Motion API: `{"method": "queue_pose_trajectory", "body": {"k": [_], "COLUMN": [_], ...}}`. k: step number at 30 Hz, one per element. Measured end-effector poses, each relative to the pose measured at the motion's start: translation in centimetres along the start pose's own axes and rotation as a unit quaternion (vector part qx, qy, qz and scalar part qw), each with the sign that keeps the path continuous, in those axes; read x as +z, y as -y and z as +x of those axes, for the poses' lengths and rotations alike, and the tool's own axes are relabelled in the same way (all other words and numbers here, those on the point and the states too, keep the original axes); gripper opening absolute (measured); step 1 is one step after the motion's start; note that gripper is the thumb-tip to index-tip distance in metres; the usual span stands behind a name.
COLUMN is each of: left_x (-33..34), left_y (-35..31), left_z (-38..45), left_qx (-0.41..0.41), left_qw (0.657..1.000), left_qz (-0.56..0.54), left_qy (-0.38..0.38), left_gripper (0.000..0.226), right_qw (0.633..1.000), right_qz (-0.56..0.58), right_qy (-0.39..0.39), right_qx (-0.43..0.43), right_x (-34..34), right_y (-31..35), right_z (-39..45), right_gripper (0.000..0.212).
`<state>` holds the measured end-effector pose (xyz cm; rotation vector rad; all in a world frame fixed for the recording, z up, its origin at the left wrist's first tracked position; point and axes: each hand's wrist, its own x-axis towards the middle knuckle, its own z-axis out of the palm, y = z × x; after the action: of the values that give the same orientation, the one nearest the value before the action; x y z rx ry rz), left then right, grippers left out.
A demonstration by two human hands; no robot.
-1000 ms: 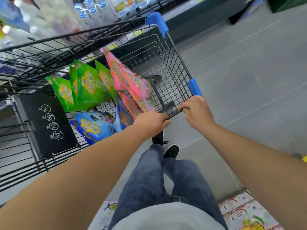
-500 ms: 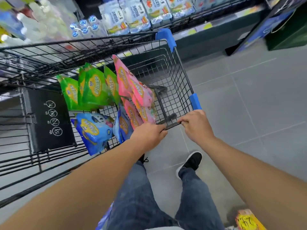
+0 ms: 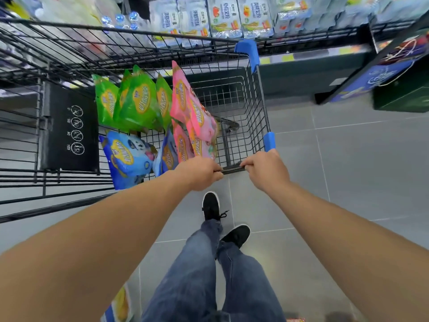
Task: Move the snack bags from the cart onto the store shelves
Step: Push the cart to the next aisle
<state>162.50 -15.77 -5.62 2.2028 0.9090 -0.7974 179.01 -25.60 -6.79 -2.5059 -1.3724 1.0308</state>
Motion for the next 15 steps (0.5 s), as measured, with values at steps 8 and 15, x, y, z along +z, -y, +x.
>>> {"method": "queue_pose_trajectory", "body": {"k": [8,15], "left_x": [-1.1,-2.0], "left_y": [-2.0,-3.7], "left_z": [2.0,3.9], "left_qx": [0.031,0.049], "left_qw": [0.999,0.998], "left_qz": [0.015,0.022], "left_qy": [0.027,0.045], "left_gripper": [0.036,0.04], "right_qw": [0.999,0.998], "right_qz": [-0.043,-0.038], "right_qy": [0.033,0.041], "right_qx": [0.005,0.042], "right_x": [-2.6,-3.9], "right_y": [-1.5,-3.7], "right_z": [0.8,2.0], "right_gripper": [0.024,0.022]}}
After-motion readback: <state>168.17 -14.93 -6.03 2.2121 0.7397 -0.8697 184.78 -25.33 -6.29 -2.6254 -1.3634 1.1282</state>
